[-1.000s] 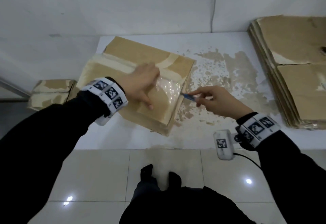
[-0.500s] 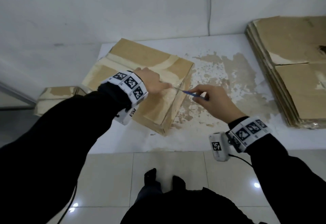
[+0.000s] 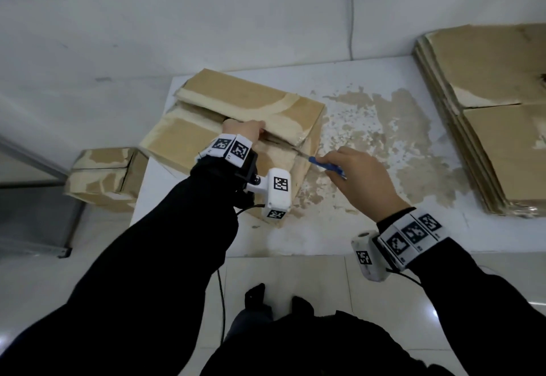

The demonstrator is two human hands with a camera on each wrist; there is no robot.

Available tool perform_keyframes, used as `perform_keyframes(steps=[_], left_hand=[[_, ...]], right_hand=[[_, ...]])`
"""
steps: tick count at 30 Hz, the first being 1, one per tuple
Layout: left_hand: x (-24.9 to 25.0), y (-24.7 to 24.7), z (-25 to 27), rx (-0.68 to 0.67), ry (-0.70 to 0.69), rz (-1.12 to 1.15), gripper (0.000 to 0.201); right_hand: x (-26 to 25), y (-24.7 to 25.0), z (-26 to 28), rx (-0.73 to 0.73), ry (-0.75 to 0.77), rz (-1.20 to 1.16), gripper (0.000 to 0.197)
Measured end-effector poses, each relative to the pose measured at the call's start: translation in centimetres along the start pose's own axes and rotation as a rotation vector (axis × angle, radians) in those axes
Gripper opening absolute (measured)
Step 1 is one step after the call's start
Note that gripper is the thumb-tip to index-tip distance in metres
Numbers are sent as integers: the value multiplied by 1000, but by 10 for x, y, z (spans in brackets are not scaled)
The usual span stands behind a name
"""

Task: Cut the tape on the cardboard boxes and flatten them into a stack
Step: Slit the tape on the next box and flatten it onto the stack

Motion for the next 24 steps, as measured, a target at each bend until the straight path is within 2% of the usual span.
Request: perform_keyframes(steps=[1,2,4,8,12,16,18,20,24], left_hand=[[-1,-2,-3,-9,-31,-20,39],[1,-3,-3,-9,-64,-31,36],[0,-2,-6,5,-110,-39,39],[-2,-1,-14,38,-116,-8,45],[-2,-5,-20,-1,-69,44,56],[-9,-10,-26,-22,-75,197,58],[-9,-10,-23,-21,-77,245,50],[-8,-10,-21,-19,-86,241,38],[-10,-9,-24,-5,-101,248,36]], right_hand=[[0,-1,-2,6,-1,29,19],[-1,-2,-4,29,-1,74,18],[-5,-3,-7,76,-34,151,20],[-17,-5,-11,145,-57,212,39],[-8,3,-16,65,-25,259,29],[-3,9,-14,-15,-45,110,26],[-6,10,-12,-18,-66,96,25],[-7,15,-5,20,-90,80,22],[-15,19,0,93,-74,-60,19]])
Point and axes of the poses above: each hand's wrist, its own z-axis away from the middle knuckle, its own y-axis out of the back of the hand, x = y × z, the point moved 7 cm from there along -z, towards the middle knuckle, and after that the axes turned 9 degrees about -y, right-handed, at the moved point
